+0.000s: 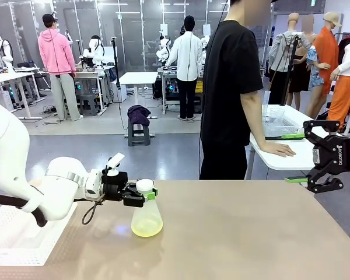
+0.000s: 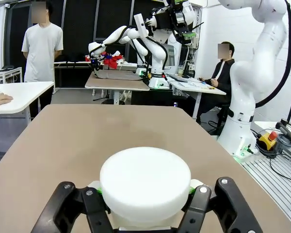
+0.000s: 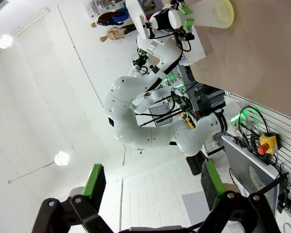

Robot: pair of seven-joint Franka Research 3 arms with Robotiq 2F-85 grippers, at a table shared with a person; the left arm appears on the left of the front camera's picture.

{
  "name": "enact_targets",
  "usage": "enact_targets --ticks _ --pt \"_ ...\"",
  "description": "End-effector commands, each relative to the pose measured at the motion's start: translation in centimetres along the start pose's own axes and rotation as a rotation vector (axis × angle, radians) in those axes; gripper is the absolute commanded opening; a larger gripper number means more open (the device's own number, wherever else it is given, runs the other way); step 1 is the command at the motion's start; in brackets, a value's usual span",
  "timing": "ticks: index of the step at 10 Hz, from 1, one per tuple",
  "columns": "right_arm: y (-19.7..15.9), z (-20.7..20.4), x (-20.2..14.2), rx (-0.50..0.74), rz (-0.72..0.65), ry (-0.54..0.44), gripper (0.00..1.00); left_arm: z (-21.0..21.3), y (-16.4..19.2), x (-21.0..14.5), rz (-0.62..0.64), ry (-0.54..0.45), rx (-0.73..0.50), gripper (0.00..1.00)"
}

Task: Prepare the solutions needed for the experiment.
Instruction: When the human places the Big flask in the center of the table, pick up the Big flask and place it in the left Organizing basket.

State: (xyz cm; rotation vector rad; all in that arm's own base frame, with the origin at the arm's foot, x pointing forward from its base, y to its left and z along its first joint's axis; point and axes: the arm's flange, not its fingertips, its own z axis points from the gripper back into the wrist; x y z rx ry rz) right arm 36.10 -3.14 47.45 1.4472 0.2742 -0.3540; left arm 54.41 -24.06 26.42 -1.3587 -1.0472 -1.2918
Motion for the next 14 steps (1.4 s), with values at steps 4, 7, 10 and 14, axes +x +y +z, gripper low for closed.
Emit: enact_targets --ticks 4,7,10,14 --pt "0.1 -0.1 -0.1 0.005 -0.007 -0.004 1.0 0.9 -1.2 1.5 -0.004 0.031 -0.014 0.0" --pt "0.1 -0.1 -0.1 0.005 -0.007 -0.004 1.0 2.2 -2.0 3.6 -0.006 0.042 -0.021 0.04" --pt "0.1 -0.1 -0.1 0.005 -0.007 -0.004 1.0 5.7 -2.7 6.4 -0.069 0.077 0.048 0.04" --pt "0.1 -0.1 -0.1 0.005 -0.007 -0.004 1.0 12.4 -4.2 10.5 -0.11 0.1 0.142 0.04"
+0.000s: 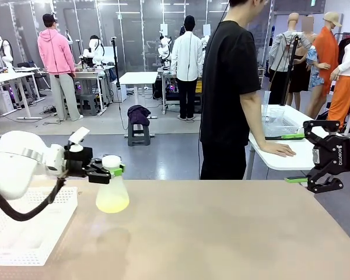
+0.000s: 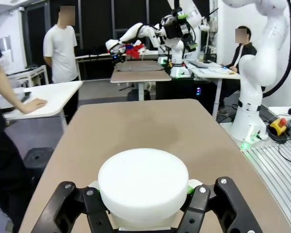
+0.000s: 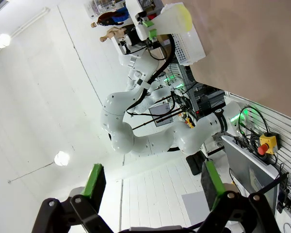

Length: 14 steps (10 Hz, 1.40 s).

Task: Prepare the solutions needed for the experiment.
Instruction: When the human places the Big flask in the center of the table, pick up the Big flask and place it in the left Organizing basket.

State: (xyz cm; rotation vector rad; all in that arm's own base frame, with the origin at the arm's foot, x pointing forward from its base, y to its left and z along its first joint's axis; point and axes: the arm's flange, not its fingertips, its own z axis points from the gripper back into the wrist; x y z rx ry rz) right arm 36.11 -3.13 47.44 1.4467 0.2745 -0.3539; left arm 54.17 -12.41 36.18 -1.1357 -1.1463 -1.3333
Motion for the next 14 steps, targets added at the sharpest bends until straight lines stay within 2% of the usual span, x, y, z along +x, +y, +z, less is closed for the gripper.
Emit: enact_targets --ticks 1,6,9,11,12,14 --pt "0.1 0.0 -0.1 0.006 -0.007 -0.004 1.0 2.9 -1.0 1.8 0.005 0.005 0.023 0.04" --pt "0.1 0.0 -0.1 0.006 -0.007 -0.004 1.0 11.5 -2.8 2.5 -0.028 0.025 0.155 0.04" --pt "0.1 0.0 -0.1 0.006 -0.007 -0.004 1.0 16.0 -4.4 1.7 -0.025 -0.018 0.232 0.04" --pt "0.1 0.0 -0.1 0.006 -0.007 -0.004 1.0 17.1 -5.4 1.0 -0.011 -0.029 0.259 0.04" --pt "0.1 0.0 -0.1 0.006 -0.007 -0.004 1.0 16.7 -3.9 0.9 -0.001 0.007 0.256 0.04" --pt "0.1 0.0 -0.1 0.006 -0.007 -0.004 1.0 16.7 -3.9 0.9 -0.001 0.007 0.256 0.04"
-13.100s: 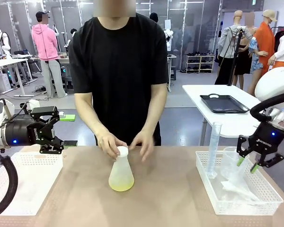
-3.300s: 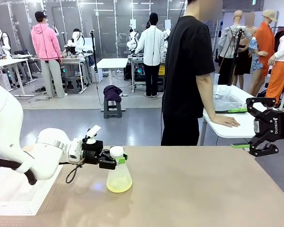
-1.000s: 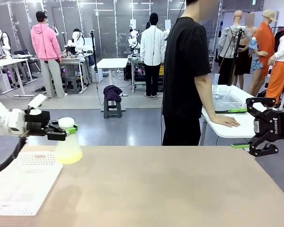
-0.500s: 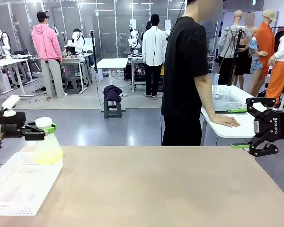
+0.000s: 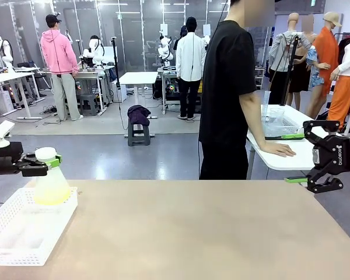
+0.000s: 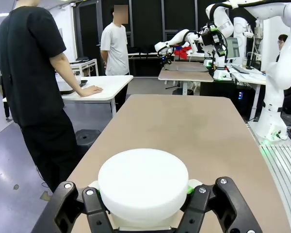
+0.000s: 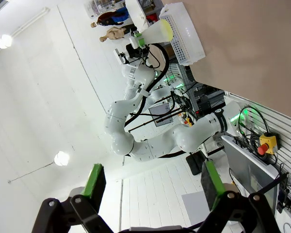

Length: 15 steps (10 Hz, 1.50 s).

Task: Prepare the solutions needed for the experiment.
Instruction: When the human places the Big flask in the center of the table, pick up the Big flask and place it in the left Organizing basket.

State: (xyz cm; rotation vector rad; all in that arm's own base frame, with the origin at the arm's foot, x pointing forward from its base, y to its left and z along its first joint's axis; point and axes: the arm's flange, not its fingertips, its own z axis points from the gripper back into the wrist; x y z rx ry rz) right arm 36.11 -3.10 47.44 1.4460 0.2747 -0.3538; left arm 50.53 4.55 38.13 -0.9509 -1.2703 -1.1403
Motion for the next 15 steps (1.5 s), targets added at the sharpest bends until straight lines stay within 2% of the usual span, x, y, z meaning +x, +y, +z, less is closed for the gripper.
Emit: enact_targets --ticks 1,2,3,5,8,12,15 --pt "0.1 0.0 -0.1 0.007 -0.007 -0.004 1.0 -0.3 0.4 0.6 -0.011 0.005 -0.003 0.04" --pt "0.1 0.0 -0.1 0.007 -0.007 -0.004 1.0 -0.3 0.4 0.6 -0.011 0.005 -0.003 0.04" --pt "0.1 0.0 -0.1 0.007 -0.007 -0.004 1.0 -0.2 0.0 0.0 -0.001 0.0 -0.003 0.22" --pt "0.1 0.0 -0.1 0.007 -0.007 -0.004 1.0 1.7 1.2 -0.1 -0.029 0.04 -0.017 0.22" --pt "0.1 0.0 -0.1 0.007 -0.007 -0.004 1.0 5.3 1.3 -1.6 -0.011 0.006 -0.025 0.22" --pt "0.1 0.0 -0.1 0.007 -0.007 -0.004 1.0 4.9 0.7 -5.3 -0.015 -0.047 -0.08 0.22" --pt "0.1 0.0 -0.1 0.007 -0.007 -0.004 1.0 3.9 0.2 -7.5 0.01 -0.01 -0.075 0.22"
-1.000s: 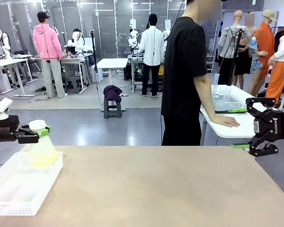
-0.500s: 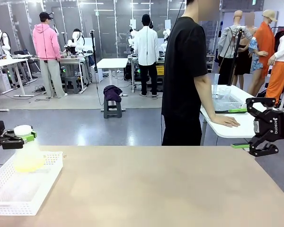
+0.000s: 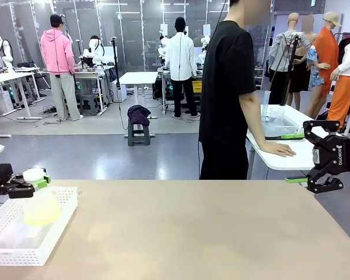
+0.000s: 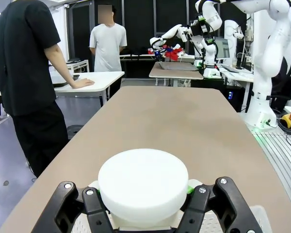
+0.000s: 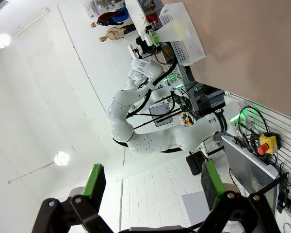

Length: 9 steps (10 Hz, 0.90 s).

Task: Prepare the solutions needed for the experiment.
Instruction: When the human places the Big flask in the center of the table, pick up the Big flask and place it in the left Organizing basket.

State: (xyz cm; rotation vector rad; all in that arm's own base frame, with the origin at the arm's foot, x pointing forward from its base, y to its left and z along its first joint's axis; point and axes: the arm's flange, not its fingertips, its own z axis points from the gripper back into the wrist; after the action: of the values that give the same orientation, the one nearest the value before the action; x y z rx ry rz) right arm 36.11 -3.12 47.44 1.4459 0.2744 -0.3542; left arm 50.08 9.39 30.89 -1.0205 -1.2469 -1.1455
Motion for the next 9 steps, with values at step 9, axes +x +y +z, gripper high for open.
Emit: enact_targets --ticks 9 --pt "0.1 0.0 -0.1 0.007 -0.007 -0.003 1.0 -0.5 0.0 -3.9 0.0 0.015 -0.056 0.22"
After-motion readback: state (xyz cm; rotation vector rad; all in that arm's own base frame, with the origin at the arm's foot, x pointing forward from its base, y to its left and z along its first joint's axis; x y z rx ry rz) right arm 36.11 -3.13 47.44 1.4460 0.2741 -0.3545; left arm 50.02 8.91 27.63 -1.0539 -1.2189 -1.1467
